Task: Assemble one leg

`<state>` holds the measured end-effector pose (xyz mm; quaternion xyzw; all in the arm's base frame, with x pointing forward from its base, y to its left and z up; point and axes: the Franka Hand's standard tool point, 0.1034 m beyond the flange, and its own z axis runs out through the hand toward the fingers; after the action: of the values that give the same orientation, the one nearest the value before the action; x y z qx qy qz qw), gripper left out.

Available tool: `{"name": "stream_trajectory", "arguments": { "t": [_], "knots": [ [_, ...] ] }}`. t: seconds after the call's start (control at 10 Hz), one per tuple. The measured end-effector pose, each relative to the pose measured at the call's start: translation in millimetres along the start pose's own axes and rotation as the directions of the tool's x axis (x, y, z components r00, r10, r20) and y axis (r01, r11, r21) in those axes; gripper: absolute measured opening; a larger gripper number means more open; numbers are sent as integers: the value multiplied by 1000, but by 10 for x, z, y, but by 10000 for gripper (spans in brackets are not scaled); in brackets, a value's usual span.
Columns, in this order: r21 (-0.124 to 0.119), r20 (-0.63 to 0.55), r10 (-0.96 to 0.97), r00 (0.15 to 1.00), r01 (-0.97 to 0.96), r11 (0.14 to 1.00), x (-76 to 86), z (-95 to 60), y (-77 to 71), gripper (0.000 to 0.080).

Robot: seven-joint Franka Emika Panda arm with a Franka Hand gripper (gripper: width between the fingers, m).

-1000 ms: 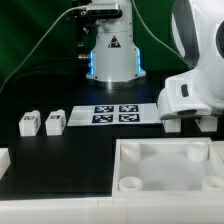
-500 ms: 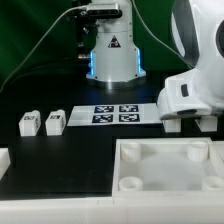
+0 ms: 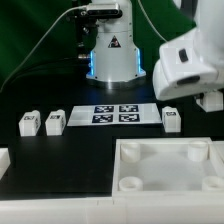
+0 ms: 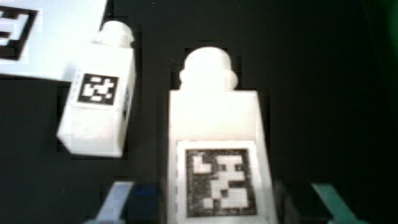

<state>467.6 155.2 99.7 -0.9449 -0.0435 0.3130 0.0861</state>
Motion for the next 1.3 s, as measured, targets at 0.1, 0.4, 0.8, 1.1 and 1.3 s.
{"name": "stream_trajectory", "arguments": {
  "t": [0.1,0.4,0.8,1.1,1.3],
  "knots": [
    [-13,-134,-5,991,3,1000,-65,-207,51,290],
    [-40,-388,-11,922,-5,999,-63,-227,95,291],
    [-145,-704,-138,697,49,988,331,-1028,287,291],
    [-154,-854,-153,497,38,987,393,-1166,275,291],
    [-161,-928,-161,337,29,987,407,-1216,300,291]
  ]
}}
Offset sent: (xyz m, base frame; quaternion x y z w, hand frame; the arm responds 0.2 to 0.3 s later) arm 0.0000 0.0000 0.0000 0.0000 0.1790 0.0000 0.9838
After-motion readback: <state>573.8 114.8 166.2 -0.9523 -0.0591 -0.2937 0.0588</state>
